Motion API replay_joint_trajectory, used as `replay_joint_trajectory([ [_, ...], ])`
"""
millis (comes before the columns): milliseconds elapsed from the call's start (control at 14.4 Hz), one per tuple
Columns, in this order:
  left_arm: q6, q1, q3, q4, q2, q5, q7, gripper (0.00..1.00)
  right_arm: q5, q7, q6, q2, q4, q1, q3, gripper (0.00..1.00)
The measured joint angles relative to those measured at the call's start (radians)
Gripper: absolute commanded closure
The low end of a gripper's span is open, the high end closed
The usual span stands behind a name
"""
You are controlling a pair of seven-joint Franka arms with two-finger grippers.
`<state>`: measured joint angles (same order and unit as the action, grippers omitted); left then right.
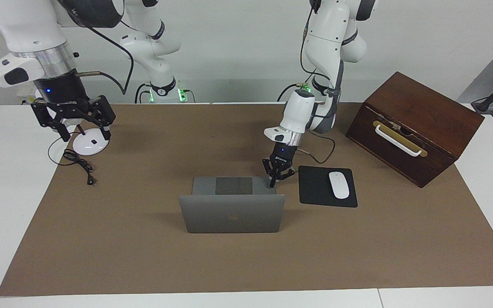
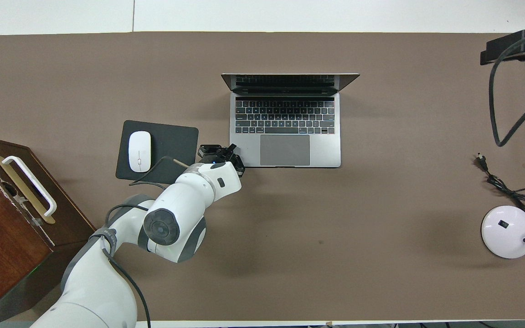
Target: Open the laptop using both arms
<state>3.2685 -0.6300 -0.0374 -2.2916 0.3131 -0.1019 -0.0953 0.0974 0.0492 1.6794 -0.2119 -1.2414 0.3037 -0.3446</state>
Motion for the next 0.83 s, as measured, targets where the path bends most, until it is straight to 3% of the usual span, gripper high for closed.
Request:
replay_joint_trajectory([
  [139,-0.086,0.008,-0.001,0.021,-0.049,0.000,0.001,1.00,-0.001,0.014,0.000,0.008,-0.001,-0.035,0.060,0.00],
  [277,-0.163,0.010,-0.005,0.024,-0.102,0.000,0.010,1.00,-0.014,0.017,0.004,0.038,-0.037,-0.154,0.192,0.00],
  [554,-0.409,0.035,-0.011,0.062,-0.215,-0.001,0.016,1.00,-0.059,-0.075,0.070,0.152,-0.234,-0.367,0.432,0.00],
  [831,-0.673,0.098,-0.015,0.161,-0.281,-0.001,0.016,1.00,-0.088,-0.126,0.071,0.197,-0.324,-0.405,0.467,0.00],
])
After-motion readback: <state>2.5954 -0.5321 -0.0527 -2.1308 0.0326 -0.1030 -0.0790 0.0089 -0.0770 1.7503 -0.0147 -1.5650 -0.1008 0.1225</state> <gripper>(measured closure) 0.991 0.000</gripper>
